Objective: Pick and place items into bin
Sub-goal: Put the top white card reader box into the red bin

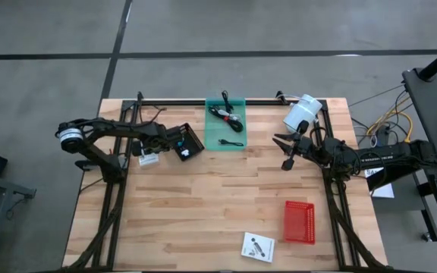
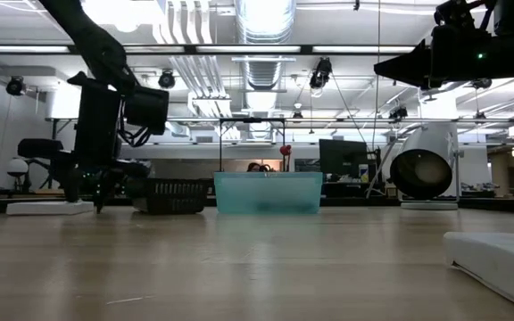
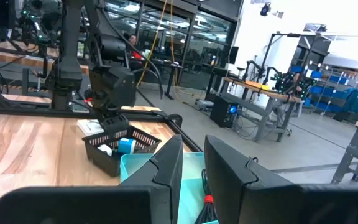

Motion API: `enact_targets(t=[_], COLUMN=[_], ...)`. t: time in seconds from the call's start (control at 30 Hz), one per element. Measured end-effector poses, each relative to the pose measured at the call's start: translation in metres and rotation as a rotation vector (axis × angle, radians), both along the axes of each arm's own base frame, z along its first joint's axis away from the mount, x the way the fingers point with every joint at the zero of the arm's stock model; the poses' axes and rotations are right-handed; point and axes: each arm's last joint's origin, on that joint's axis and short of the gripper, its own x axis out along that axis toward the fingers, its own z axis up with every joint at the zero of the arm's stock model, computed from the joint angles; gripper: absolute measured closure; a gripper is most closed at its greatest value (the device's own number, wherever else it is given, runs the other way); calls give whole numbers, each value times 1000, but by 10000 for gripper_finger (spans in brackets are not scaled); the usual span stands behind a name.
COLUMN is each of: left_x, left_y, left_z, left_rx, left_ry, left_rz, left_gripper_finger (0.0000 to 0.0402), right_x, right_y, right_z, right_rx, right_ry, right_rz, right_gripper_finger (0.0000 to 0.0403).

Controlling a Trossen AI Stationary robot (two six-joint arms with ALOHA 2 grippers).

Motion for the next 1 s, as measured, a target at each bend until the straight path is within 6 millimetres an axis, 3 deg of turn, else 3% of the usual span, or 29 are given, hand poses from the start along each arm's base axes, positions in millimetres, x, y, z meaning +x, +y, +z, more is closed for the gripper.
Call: enact_targets(t=[0.37, 0.73, 1.0], left_x=[1, -1, -17], left_y=[0, -3, -12], left_z=[-14, -11, 11], left_rx=[-59, -127, -272], left_ry=[65, 78, 180], left_rz=[-55, -123, -158], left_gripper_finger=[237, 384, 398], right_x=[0, 0, 0], right_y=[0, 0, 0], right_z=[0, 0, 0], right_rx=[0, 0, 0], right_ry=[1, 1, 0], right_rz=[0, 0, 0], right_gripper_finger=[346, 346, 346])
